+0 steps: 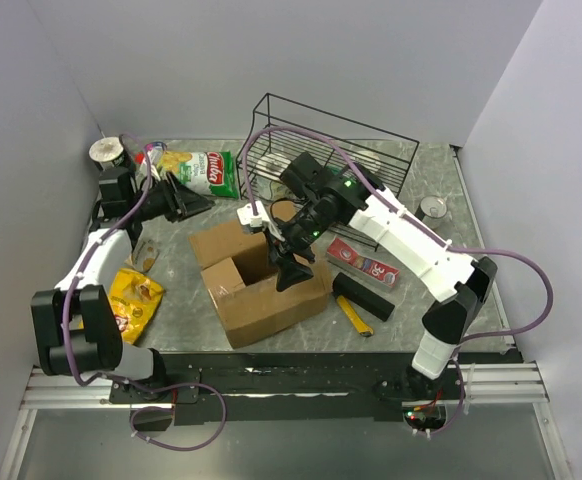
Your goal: Unpack the express box
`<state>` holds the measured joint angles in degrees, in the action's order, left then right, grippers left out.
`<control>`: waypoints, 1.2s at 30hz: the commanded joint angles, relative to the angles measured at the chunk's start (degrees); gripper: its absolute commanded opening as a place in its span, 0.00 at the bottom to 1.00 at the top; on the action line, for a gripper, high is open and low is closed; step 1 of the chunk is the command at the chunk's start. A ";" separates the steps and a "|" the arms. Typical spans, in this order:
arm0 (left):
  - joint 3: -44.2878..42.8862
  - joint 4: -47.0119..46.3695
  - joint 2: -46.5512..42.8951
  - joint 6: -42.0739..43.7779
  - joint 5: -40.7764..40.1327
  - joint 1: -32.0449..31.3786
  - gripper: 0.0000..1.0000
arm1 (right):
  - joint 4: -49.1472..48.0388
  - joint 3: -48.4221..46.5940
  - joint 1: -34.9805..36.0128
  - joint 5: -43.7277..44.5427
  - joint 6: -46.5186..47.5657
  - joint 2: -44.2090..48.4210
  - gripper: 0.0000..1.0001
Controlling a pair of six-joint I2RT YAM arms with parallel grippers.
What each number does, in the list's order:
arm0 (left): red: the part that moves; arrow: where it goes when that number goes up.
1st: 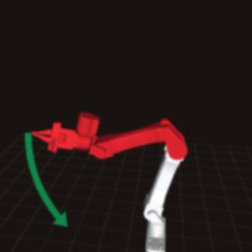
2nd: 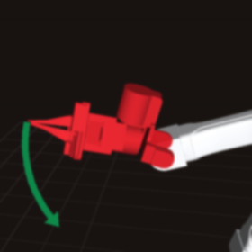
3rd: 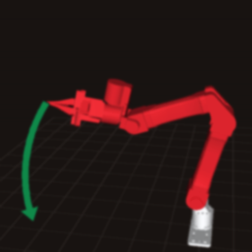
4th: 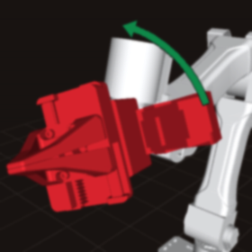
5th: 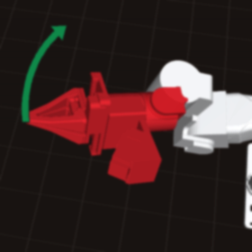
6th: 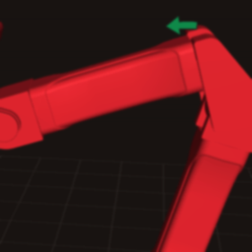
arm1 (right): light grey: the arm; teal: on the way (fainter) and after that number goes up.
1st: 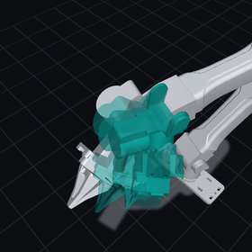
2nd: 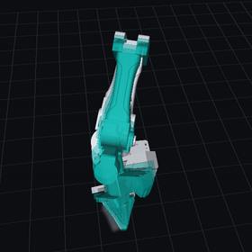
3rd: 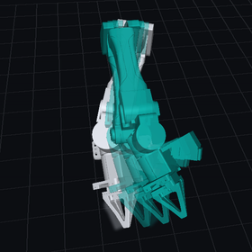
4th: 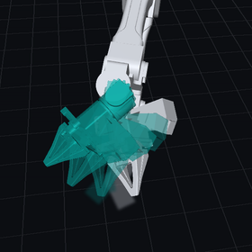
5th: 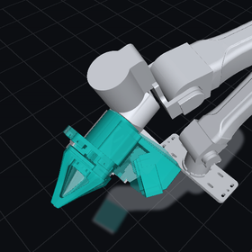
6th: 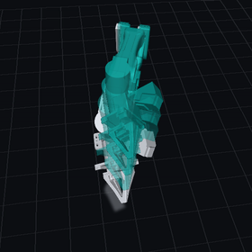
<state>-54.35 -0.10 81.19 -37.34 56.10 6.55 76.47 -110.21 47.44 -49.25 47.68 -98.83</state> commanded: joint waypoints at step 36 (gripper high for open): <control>-22.03 50.05 13.56 53.17 13.95 -9.01 0.01 | -2.89 7.72 5.90 14.17 -1.80 6.08 0.49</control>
<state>-76.34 52.25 94.83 14.57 71.29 -2.02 76.03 -106.00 49.39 -40.84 45.91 -101.91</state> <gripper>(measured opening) 0.049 0.536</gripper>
